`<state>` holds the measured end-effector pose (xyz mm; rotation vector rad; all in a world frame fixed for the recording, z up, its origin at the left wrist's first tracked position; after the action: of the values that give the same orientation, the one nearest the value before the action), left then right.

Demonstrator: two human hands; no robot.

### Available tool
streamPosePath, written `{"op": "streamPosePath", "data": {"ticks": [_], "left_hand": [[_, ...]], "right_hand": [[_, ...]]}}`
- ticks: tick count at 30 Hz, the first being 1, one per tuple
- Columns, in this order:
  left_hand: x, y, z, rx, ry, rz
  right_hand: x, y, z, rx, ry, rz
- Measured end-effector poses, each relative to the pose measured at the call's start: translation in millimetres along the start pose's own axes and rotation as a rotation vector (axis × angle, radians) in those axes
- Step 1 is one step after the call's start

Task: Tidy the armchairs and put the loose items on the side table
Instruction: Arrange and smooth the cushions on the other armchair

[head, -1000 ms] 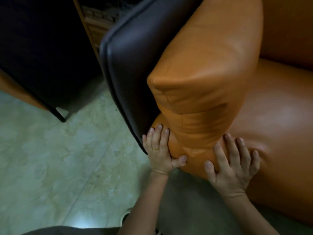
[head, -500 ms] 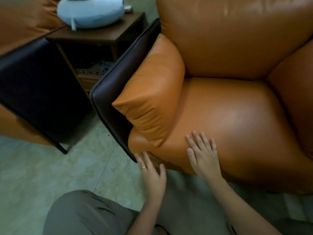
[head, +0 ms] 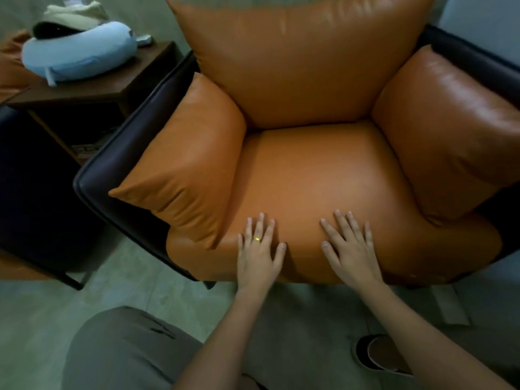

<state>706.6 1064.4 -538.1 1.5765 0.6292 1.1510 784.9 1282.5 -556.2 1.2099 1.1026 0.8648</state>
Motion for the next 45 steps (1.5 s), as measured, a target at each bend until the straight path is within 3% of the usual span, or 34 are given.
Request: {"op": "streamPosePath", "data": {"ticks": [6, 11, 17, 21, 27, 29, 38, 45], "left_hand": [[10.0, -3.0, -43.4, 0.053, 0.036, -0.139], [12.7, -17.6, -51.8, 0.220, 0.057, -0.142], [0.6, -46.8, -74.5, 0.593, -0.059, -0.141], [4.5, -40.8, -71.5, 0.456, -0.023, -0.124], [18.7, -10.1, -58.3, 0.094, 0.071, -0.139], [27.3, -7.3, -57.9, 0.006, 0.044, -0.116], [107.4, -28.0, -53.5, -0.195, -0.314, -0.255], [180.6, -61.1, -73.0, -0.161, -0.550, -0.457]], "right_hand": [[-3.1, 10.0, -28.9, 0.101, -0.028, -0.001], [-12.4, 4.6, -36.4, 0.243, -0.062, -0.004], [-5.4, -19.5, -60.2, 0.569, 0.034, -0.038], [-2.8, -21.1, -55.3, 0.560, 0.024, -0.070], [-8.1, 5.1, -40.1, 0.247, -0.074, -0.154], [-1.4, 4.0, -26.4, 0.236, -0.180, -0.270], [57.1, -5.6, 20.4, 0.572, -0.779, -0.670], [124.7, 10.9, 3.8, 0.814, -0.823, -0.780]]}}
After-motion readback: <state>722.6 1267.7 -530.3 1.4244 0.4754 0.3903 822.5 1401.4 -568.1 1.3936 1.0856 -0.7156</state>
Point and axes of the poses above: each hand's wrist, its own z-axis away from the middle knuckle, its own y-axis out of the back of the hand, x = y × z, the point moved 2 cm from there along -z, towards the middle knuckle, and after that the axes turned 6 degrees about -x, right-handed, at the moved point
